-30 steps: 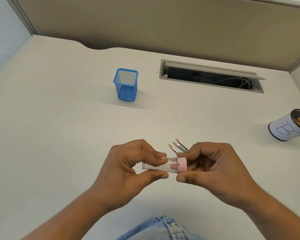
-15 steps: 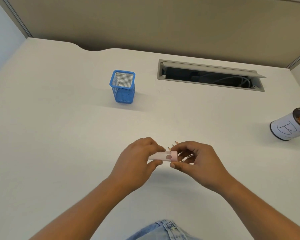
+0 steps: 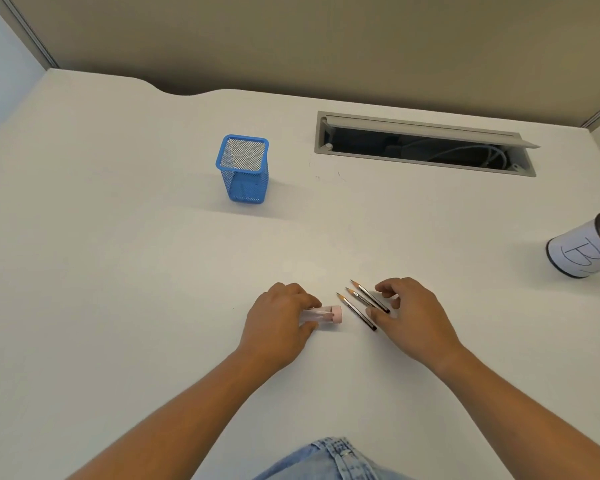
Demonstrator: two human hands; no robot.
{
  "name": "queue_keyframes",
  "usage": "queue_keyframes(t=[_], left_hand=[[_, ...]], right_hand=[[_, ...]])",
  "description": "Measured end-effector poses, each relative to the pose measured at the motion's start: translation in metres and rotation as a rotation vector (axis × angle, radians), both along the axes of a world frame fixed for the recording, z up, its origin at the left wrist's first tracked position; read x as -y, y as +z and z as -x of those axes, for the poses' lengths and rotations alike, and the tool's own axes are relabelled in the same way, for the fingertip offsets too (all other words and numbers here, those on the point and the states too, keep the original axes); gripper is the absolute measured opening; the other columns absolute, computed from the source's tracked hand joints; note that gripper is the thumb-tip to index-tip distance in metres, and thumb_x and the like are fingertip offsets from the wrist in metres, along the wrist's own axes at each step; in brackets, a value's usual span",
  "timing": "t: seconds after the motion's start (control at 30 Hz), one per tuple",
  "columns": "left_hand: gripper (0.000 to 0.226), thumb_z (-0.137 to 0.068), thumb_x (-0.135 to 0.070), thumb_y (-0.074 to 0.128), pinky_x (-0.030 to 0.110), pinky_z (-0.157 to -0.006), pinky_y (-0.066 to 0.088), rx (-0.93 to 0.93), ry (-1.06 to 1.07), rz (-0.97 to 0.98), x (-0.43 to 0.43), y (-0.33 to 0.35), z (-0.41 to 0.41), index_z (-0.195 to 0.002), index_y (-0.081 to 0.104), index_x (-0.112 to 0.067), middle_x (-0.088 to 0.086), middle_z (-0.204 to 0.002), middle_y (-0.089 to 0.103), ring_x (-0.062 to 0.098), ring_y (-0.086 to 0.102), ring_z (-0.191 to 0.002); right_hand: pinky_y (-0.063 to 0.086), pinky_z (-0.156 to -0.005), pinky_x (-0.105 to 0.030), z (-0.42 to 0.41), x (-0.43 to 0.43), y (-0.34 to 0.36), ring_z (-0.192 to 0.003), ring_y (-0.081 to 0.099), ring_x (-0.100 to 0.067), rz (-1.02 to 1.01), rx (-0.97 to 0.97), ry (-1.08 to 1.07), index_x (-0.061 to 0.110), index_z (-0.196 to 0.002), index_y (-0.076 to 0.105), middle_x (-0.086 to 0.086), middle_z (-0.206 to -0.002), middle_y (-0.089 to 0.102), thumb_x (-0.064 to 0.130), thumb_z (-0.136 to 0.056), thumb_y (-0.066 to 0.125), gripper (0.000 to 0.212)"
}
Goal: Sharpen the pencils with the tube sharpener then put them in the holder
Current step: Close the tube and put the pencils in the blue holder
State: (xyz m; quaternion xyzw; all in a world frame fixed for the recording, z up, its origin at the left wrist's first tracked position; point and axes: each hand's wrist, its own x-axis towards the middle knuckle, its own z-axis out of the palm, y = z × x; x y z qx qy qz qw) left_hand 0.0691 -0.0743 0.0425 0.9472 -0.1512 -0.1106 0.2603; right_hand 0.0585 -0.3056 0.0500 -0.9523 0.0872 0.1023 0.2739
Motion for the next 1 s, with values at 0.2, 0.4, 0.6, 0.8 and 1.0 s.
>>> queue_keyframes(t=[0.2,0.4,0.6,0.8,1.0], left_hand=[[0.031,-0.087,-0.035,0.064,0.022,-0.086,0.031,0.032,0.004,-0.012,0.006,-0.006,-0.006,-0.118,0.065,-0.034,-0.013,-0.109,0.063,0.014,0.050,-0.106],[0.033,-0.085,-0.034,0.065,0.024,-0.089,0.032,0.018,0.009,-0.009,0.007,-0.008,-0.006,-0.118,0.065,-0.033,-0.012,-0.108,0.064,0.015,0.050,-0.110],[0.048,-0.076,-0.027,0.076,0.021,-0.088,0.030,0.021,0.036,0.028,0.007,-0.006,-0.002,-0.122,0.061,-0.030,-0.011,-0.115,0.059,0.014,0.050,-0.114],[0.047,-0.074,-0.024,0.080,0.025,-0.096,0.036,0.117,0.150,0.133,0.002,0.008,0.011,-0.118,0.063,-0.028,-0.010,-0.118,0.058,0.012,0.049,-0.116],[0.038,-0.083,-0.029,0.071,0.013,-0.073,0.042,0.102,0.249,0.293,0.002,0.026,0.031,-0.119,0.058,-0.033,-0.020,-0.109,0.056,-0.001,0.056,-0.088]], right_hand=[[0.050,-0.086,-0.031,0.001,-0.001,-0.004,-0.099,0.059,-0.015,0.035,-0.006,0.006,0.024,-0.117,0.062,0.006,-0.107,0.059,0.040,-0.081,0.072,0.041],[0.050,-0.085,-0.031,0.002,-0.002,-0.004,-0.100,0.058,-0.015,0.041,-0.006,0.012,0.024,-0.117,0.061,0.007,-0.108,0.058,0.044,-0.082,0.070,0.041],[0.051,-0.085,-0.033,0.009,-0.004,-0.004,-0.110,0.055,-0.015,0.116,-0.024,0.063,0.028,-0.126,0.056,0.009,-0.117,0.056,0.054,-0.073,0.073,0.062],[0.050,-0.086,-0.032,0.011,-0.006,-0.008,-0.109,0.054,-0.017,0.145,-0.019,0.071,0.026,-0.127,0.056,0.006,-0.117,0.055,0.049,-0.076,0.073,0.059],[0.052,-0.080,-0.035,0.001,-0.008,-0.006,-0.096,0.061,-0.021,0.134,0.014,-0.015,0.024,-0.107,0.065,0.002,-0.102,0.062,0.032,-0.085,0.066,0.024]])
